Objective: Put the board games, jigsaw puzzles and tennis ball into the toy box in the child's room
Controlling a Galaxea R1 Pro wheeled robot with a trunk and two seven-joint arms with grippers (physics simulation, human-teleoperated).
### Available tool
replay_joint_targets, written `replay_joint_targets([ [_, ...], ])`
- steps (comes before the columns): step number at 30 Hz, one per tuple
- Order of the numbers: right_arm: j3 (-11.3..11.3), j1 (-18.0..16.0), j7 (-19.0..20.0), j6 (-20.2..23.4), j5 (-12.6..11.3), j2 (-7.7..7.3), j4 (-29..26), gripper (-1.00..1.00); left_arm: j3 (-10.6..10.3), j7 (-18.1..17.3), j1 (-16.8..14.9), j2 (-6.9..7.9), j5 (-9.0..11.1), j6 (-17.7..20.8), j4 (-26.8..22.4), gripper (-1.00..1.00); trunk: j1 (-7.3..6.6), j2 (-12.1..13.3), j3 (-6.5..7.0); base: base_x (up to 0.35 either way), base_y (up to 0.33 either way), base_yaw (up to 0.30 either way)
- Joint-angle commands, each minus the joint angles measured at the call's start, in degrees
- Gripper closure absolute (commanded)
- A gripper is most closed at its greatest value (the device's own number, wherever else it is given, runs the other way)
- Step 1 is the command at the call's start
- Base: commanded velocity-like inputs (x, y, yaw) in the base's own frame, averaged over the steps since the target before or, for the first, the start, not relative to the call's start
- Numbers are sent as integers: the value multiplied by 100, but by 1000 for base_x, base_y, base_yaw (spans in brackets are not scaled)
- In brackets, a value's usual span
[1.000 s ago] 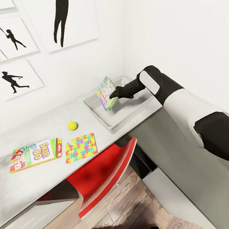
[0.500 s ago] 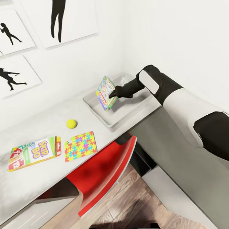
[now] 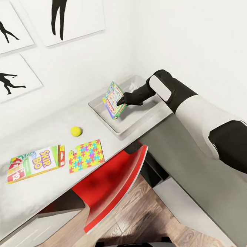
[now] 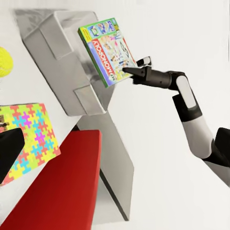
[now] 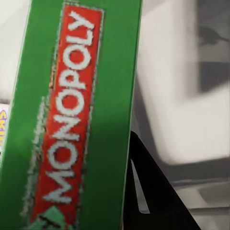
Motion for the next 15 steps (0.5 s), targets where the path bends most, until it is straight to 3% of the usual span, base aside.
replay_joint_targets([
  [1, 18, -7, 59, 4, 50, -1, -5, 100, 88, -24, -6, 6, 25, 61, 2, -100, 3, -10, -18, 0, 0, 0],
  [6, 24, -7, 59, 4, 54, -3, -17, 100, 406, -24, -5, -17, 121, 61, 3, -100, 3, -10, -66, 0, 0, 0],
  [15, 28, -65, 59, 4, 71, -7, -18, 100, 510, -24, -5, -49, 137, 61, 4, -100, 3, -10, -151, 0, 0, 0],
])
